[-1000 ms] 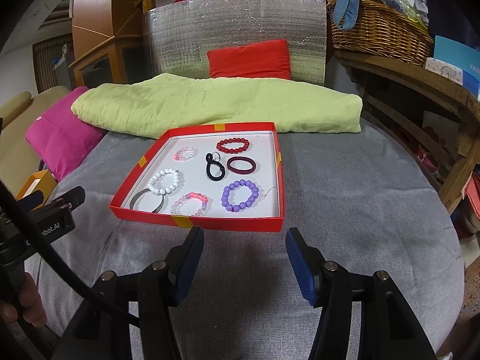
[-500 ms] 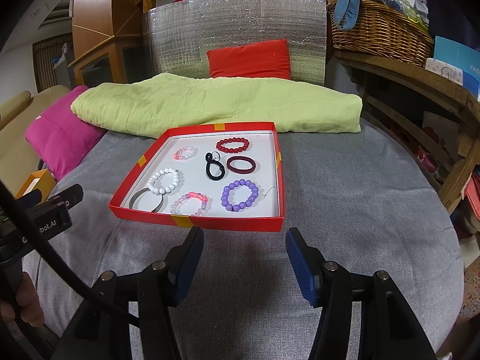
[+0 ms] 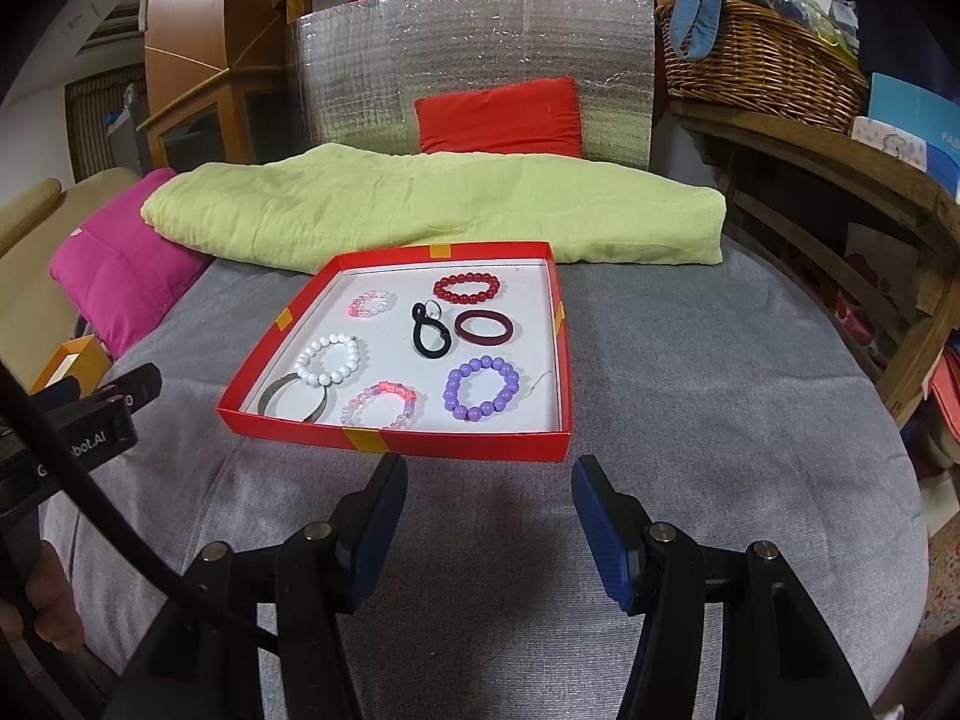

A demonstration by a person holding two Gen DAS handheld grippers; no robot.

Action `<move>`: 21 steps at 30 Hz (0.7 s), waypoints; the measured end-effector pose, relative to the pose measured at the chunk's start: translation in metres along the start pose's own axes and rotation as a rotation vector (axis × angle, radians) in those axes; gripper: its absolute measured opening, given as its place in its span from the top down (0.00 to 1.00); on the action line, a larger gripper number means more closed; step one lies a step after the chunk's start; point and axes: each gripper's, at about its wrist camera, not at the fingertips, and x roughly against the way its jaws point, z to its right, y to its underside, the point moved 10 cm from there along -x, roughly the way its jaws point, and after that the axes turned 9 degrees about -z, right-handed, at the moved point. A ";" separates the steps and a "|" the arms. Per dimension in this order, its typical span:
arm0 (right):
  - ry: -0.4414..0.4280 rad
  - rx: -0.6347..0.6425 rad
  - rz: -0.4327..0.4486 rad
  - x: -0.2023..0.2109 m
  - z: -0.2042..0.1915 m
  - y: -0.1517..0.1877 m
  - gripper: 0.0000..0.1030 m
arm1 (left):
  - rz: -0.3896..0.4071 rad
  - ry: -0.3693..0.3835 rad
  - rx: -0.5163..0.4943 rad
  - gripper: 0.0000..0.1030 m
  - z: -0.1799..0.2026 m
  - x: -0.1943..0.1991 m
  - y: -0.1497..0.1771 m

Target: Organize jewelry

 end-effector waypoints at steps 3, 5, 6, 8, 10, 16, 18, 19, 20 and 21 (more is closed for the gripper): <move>0.002 0.004 -0.001 -0.001 -0.001 0.000 0.41 | -0.001 -0.003 0.003 0.12 -0.001 -0.001 0.000; 0.003 0.005 -0.002 -0.002 -0.001 0.000 0.41 | -0.003 0.000 0.006 0.12 -0.002 -0.001 0.000; 0.003 0.005 -0.002 -0.002 -0.001 0.000 0.41 | -0.003 -0.002 0.008 0.12 -0.003 -0.001 -0.001; 0.002 0.004 -0.002 -0.003 -0.002 0.000 0.41 | -0.003 0.000 0.011 0.12 -0.004 -0.001 -0.001; 0.002 0.005 0.000 -0.003 -0.004 0.000 0.41 | -0.003 -0.002 0.014 0.12 -0.005 -0.001 -0.001; 0.003 0.008 0.002 -0.004 -0.008 -0.001 0.41 | -0.003 0.003 0.016 0.12 -0.008 -0.001 -0.001; -0.001 0.006 0.002 -0.004 -0.009 -0.001 0.41 | -0.002 0.000 0.018 0.12 -0.009 -0.001 -0.001; -0.002 0.007 0.002 -0.004 -0.010 -0.001 0.41 | -0.003 0.002 0.018 0.12 -0.009 -0.001 -0.001; -0.003 0.009 0.004 -0.004 -0.011 -0.001 0.41 | -0.003 0.003 0.019 0.12 -0.009 -0.002 -0.001; -0.003 0.010 0.005 -0.003 -0.012 -0.001 0.41 | -0.003 0.001 0.019 0.12 -0.009 -0.001 -0.001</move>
